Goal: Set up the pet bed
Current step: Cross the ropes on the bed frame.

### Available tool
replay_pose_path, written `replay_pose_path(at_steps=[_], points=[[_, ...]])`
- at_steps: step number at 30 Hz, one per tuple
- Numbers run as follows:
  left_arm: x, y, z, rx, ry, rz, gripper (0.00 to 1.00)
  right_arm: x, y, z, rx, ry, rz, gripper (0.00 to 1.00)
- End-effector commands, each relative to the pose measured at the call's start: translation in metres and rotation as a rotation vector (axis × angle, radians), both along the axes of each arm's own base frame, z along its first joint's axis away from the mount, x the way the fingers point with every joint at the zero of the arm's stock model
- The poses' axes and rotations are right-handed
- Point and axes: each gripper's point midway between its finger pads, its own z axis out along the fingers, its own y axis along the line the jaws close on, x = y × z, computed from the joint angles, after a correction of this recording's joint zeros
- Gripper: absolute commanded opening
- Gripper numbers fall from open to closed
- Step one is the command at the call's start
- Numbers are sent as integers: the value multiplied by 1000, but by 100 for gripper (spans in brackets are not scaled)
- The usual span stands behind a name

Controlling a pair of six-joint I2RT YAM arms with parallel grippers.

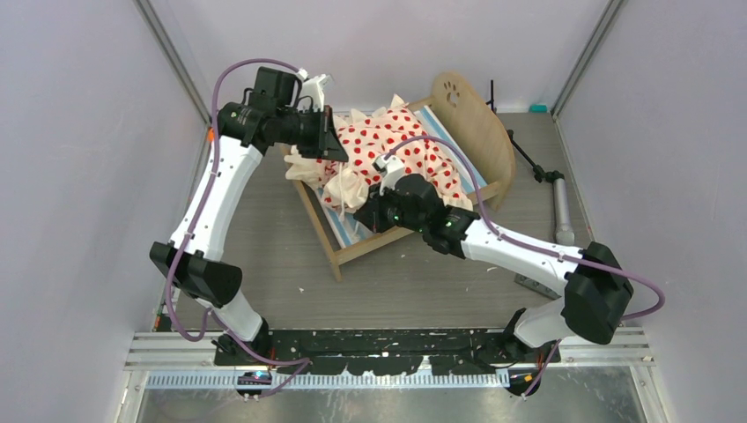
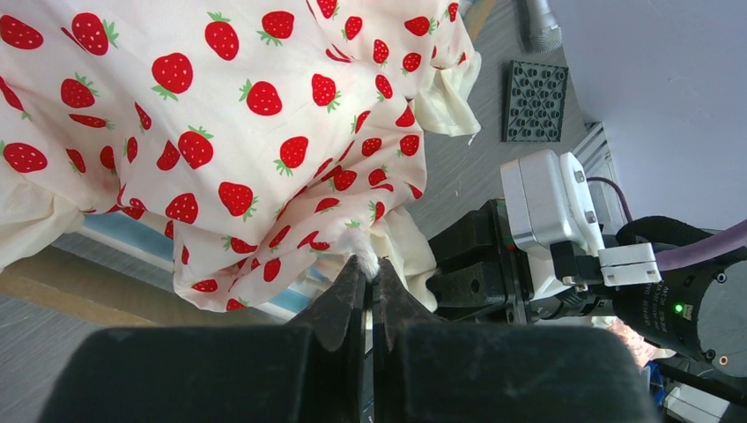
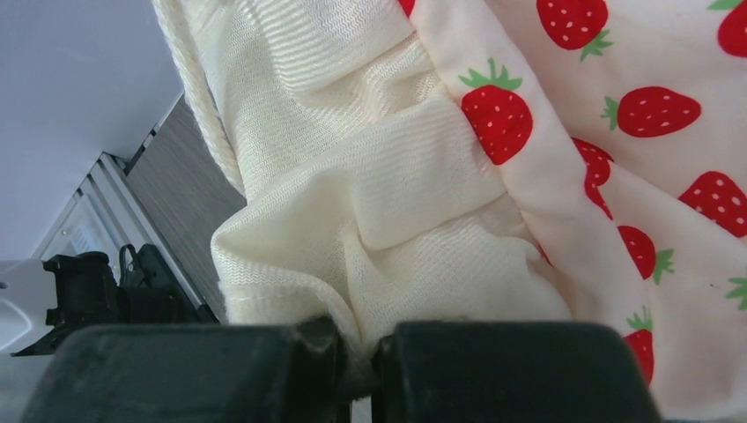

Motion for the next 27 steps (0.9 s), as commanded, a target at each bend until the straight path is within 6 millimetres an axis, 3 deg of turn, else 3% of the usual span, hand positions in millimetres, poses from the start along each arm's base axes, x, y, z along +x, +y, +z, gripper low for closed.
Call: replay_pose_path(at_steps=[1,10,19,27], points=[[-5,0,19,-36,-72,-26,0,-5,0,44,76,-53,28,9],[-5,0,20,-38,-74,-27,0,-11,-2,66,107,-78,48,9],[-5,0,15,-34,-62,-25,0,-12,-5,49,43,-38,50,9],[-6,1,11,-27,-55,-21,0,1,-6,20,-38,-9,-1,9]])
